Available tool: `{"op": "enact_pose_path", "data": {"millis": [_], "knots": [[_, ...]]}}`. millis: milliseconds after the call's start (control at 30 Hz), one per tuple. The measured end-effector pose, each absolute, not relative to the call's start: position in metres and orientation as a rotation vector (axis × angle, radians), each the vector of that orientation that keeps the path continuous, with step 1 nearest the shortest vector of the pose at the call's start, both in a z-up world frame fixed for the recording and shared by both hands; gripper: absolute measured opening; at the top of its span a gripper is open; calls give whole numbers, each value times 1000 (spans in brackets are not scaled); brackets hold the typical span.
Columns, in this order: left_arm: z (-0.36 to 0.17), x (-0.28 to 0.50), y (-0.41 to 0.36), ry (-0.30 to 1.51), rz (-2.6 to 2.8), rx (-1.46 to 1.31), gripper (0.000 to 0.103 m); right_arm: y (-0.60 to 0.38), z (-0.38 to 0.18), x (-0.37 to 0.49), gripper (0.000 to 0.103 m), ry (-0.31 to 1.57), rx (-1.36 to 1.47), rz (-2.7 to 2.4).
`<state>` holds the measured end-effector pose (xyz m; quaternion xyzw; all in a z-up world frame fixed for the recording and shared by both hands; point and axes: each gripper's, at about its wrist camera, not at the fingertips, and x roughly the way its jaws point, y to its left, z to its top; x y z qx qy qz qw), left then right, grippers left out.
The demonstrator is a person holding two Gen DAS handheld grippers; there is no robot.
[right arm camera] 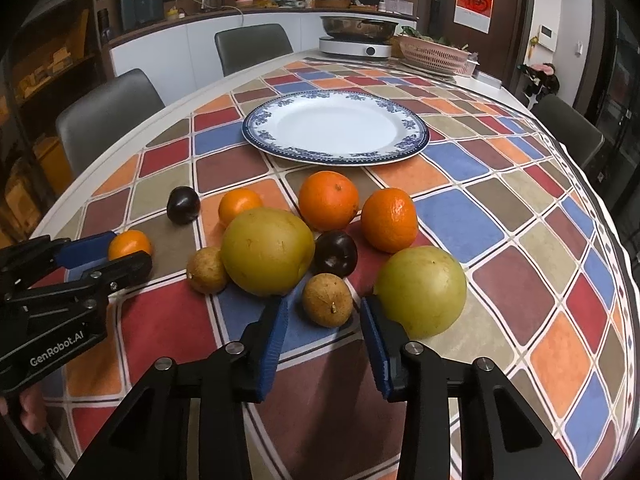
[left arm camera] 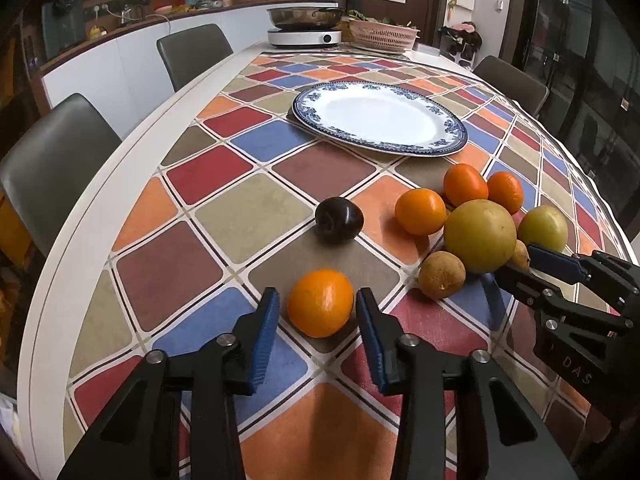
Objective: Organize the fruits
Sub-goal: 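Reach the left gripper to the small orange and close on it, then carry the orange to the plate with the left gripper while the right gripper carries a brown kiwi there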
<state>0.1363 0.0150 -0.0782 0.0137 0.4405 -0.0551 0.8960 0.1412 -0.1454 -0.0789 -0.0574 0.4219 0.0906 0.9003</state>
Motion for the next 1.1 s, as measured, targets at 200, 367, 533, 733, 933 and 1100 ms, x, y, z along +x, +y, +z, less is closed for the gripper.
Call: {"op": "enact_pose_path", "data": {"millis": [200,367,533,733,933,1100], "knots": [[-78,135,15,912,-114,33,33,-151,-81,146,28,886,-83,189],[-67,128,12,883,-123,50,33,-154,-78,141,28,876,-75,202],[-49,118,5,847,-143,47,33,-158,-63,130,28,844,-64,209],[-27,113,0,811,-180,36,33,-162,-39,123,28,803,-48,251],[-4,122,-8,769,-211,52,33,-163,-16,130,28,778,-45,305],[14,145,-12,744,-243,57,33,-167,7,150,28,745,-39,325]]}}
